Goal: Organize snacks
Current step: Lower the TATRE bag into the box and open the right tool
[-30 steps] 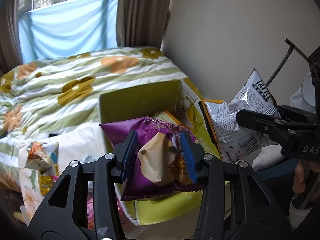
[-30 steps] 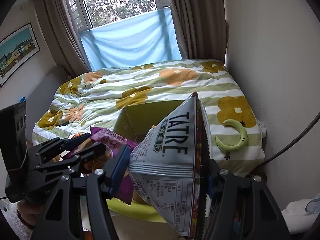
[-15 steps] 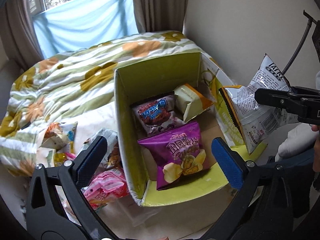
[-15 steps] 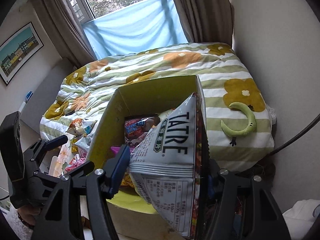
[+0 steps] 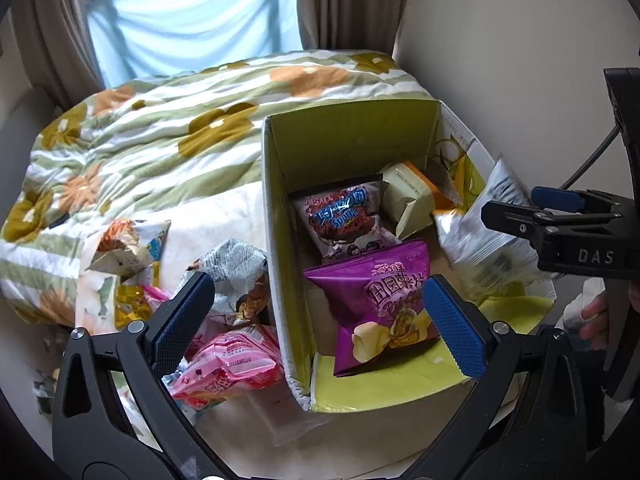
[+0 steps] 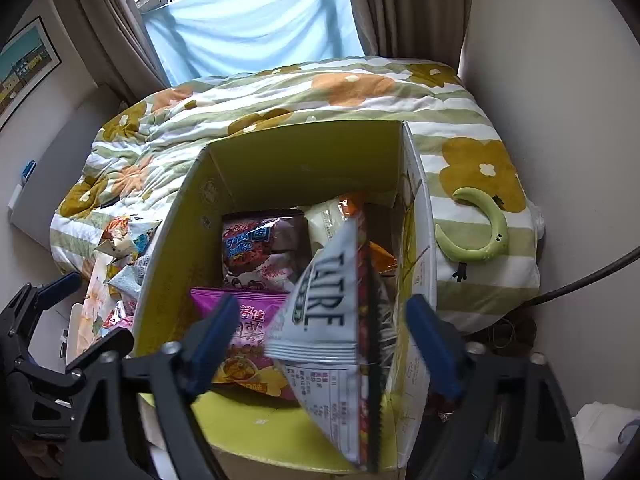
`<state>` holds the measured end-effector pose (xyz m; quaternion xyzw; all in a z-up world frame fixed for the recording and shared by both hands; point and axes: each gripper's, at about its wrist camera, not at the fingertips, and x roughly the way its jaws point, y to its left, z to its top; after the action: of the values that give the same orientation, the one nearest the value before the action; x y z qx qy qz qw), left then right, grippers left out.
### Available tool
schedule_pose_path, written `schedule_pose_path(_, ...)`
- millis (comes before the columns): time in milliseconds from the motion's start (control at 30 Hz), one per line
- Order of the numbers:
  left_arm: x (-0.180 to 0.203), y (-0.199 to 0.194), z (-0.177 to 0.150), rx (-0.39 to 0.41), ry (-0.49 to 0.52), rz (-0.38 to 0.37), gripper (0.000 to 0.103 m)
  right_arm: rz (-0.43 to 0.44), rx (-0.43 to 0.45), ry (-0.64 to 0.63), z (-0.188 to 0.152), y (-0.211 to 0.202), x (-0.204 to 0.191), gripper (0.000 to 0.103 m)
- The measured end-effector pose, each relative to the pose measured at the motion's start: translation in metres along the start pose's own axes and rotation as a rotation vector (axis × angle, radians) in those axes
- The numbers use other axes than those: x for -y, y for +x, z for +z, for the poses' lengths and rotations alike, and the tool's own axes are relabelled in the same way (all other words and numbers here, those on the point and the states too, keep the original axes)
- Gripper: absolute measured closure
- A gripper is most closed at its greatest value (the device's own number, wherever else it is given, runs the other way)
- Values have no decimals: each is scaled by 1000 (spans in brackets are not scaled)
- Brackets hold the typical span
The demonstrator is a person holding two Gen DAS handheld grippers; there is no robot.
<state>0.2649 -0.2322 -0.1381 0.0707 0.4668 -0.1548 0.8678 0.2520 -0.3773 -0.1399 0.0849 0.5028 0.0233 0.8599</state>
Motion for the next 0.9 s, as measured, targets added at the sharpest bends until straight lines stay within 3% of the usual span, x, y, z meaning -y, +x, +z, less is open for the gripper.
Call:
schedule_pose_path(133,0,7,-8,-22,-6,6,0,-1,40,-18,-16,-6,4,0)
schedule_pose_path(333,2,5,-16,-33,-10,-5,0,7,27,-37,-31,-14,5,0)
schedule_pose_path(633,1,-30,-8,24,6,17,0,50,68,-69,-30,-43,-8,0)
schedule_pose_path(900,-27,-75,-15,76,-7,19,0,32,171,-155,-30,-88,-42,0)
